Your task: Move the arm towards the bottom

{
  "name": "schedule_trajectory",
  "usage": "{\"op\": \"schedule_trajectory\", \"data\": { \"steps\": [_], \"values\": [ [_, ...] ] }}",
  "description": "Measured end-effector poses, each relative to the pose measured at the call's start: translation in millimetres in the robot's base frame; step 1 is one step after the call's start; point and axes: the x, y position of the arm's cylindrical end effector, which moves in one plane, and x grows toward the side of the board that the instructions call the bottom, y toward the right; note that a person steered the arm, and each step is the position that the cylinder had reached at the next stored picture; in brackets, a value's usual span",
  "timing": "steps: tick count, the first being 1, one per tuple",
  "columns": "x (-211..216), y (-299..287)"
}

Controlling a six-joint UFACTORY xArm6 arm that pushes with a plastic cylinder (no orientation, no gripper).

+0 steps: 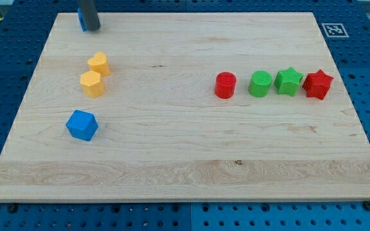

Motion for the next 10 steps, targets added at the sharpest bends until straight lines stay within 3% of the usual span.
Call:
{"op": "schedule_trajectory", "data": {
  "steps": [3, 5, 6, 7, 9, 10],
  "values": [
    [25.9, 44.0],
    [29.6, 1.3],
    [29.6, 24.6],
    [41.3, 92.4],
    [121.3, 202.7],
    [183.5, 204.0]
  ]
}}
